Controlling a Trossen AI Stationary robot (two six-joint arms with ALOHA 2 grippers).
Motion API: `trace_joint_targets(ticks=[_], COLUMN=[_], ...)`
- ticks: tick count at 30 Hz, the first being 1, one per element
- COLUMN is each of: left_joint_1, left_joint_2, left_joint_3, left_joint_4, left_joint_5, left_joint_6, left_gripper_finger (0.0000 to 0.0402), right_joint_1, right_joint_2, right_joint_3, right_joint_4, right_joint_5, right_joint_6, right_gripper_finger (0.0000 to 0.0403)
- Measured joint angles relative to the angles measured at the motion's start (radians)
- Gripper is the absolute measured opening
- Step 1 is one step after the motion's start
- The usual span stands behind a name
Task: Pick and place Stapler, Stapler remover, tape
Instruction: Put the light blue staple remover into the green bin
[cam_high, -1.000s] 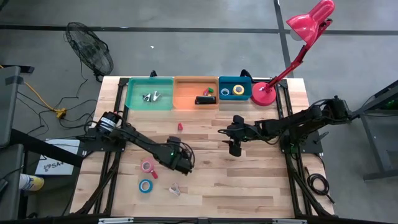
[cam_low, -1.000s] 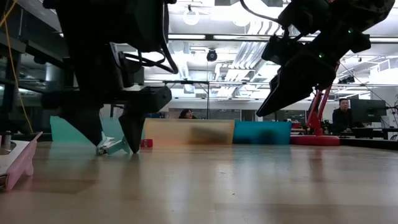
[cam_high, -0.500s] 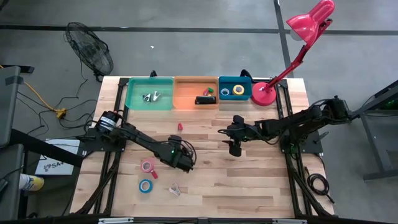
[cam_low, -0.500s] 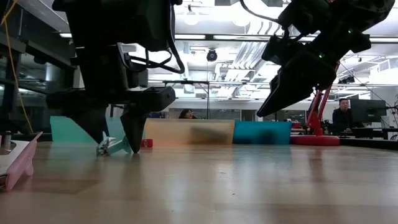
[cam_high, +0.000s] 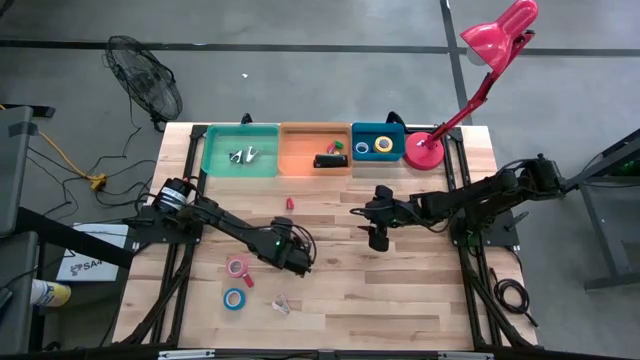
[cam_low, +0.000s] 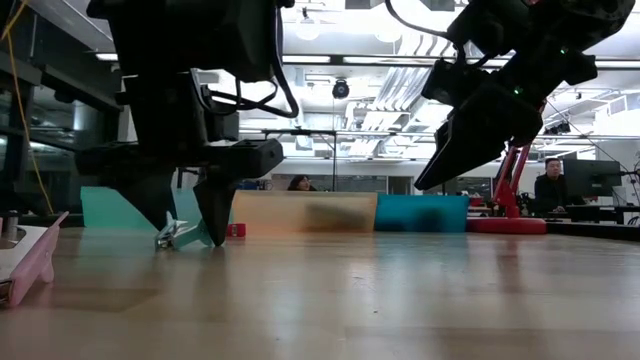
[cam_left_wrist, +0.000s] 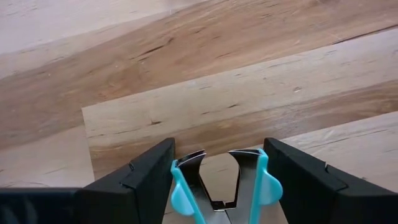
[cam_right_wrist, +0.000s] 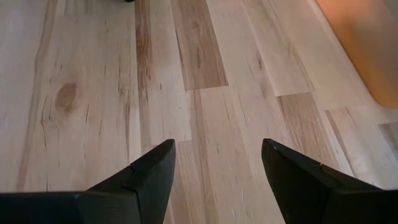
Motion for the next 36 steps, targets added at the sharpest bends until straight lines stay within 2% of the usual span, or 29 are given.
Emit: trace_joint_targets(ticks=[19, 26, 32, 36], left_joint_1=[-0.001, 0.000, 0.041, 0.100], left_joint_2=[0.000, -0.019, -0.088, -0.135], left_joint_3=[0.000, -0.004, -0.004, -0.005], left_joint_4=[0.003, -0.022, -0.152, -0.228], left_joint_5=[0.009, -0.035, -0.100, -0.141], left_joint_6=[0.051, 0.071, 0.078, 0.141], left_gripper_finger=[0.0101, 0.0096, 0.0096, 0.0096], right_joint_1=[0.000, 0.000, 0.000, 0.000], right_joint_2=[0.000, 0.000, 0.000, 0.000], right_joint_3=[0.000, 0.000, 0.000, 0.000], right_joint_4=[0.000, 0.000, 0.002, 0.007], right_joint_5=[0.000, 0.000, 0.000, 0.000], right_joint_6=[0.001, 0.001, 0.001, 0.000], right_gripper_finger=[0.0231, 0.0231, 0.0231, 0.0231])
